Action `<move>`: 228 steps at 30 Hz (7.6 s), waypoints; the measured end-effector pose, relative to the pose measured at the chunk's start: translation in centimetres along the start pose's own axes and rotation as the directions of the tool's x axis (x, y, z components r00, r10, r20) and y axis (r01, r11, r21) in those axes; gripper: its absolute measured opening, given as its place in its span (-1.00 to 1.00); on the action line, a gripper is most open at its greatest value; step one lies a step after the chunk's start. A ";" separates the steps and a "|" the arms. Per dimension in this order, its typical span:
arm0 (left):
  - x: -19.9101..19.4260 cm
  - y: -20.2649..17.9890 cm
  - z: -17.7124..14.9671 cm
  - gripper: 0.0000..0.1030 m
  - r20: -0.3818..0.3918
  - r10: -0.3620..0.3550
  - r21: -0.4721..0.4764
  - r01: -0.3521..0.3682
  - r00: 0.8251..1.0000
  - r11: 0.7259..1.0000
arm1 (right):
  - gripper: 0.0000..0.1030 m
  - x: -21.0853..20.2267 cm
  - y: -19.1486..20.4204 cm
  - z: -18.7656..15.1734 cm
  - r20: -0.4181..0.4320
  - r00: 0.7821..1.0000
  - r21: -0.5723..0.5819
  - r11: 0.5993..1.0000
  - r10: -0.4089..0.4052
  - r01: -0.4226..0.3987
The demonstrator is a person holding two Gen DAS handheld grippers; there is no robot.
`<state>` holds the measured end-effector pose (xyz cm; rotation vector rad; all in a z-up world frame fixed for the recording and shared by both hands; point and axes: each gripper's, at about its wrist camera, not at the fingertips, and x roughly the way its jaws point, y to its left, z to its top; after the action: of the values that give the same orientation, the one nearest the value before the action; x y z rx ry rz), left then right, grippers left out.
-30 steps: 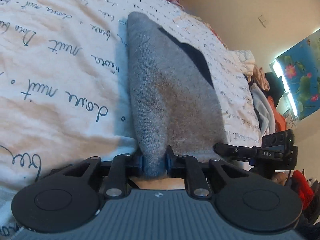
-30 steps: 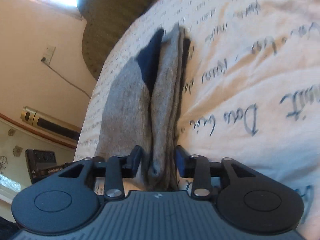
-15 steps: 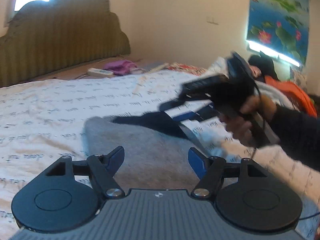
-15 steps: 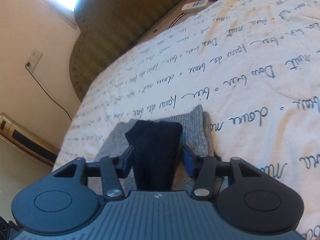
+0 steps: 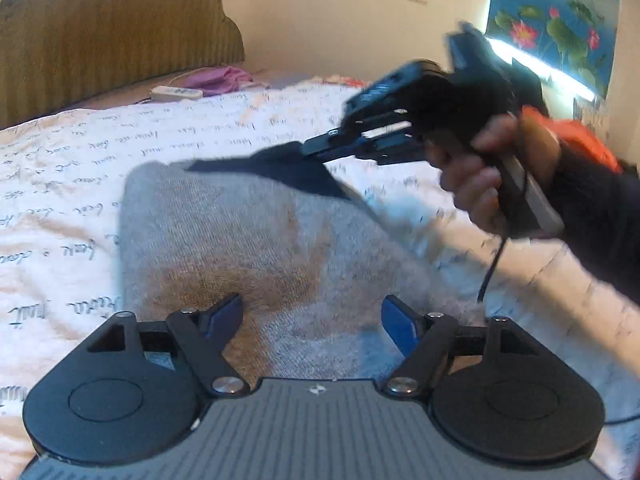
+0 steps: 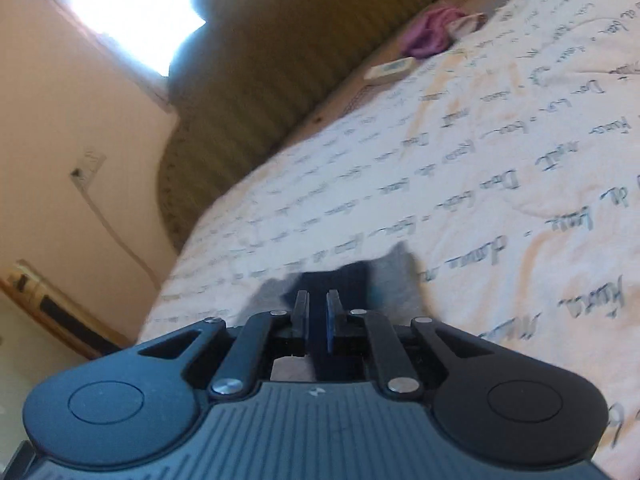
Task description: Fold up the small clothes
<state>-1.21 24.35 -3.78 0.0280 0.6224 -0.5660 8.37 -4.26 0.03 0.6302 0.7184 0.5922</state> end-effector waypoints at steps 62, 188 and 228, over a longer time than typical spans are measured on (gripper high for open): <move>1.0 2.6 2.9 0.73 0.060 0.105 -0.011 -0.104 0.993 0.994 | 0.25 4.7 2.6 -0.4 -0.013 0.973 -0.180 0.958 -0.231 0.225; -3.1 -1.3 0.7 0.46 -0.116 0.038 0.160 -0.020 0.993 0.987 | -0.78 5.5 5.0 -1.4 -0.143 0.962 -0.277 0.942 -0.235 0.189; 0.8 6.7 8.3 0.45 -0.042 -0.015 -0.161 0.008 0.999 0.987 | -0.54 -2.0 8.5 -11.3 -0.193 0.953 -0.360 0.921 -0.232 0.152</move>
<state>7.27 28.06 1.64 -0.1156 0.7090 -0.5255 -3.56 3.56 0.17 0.1637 0.8616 0.5942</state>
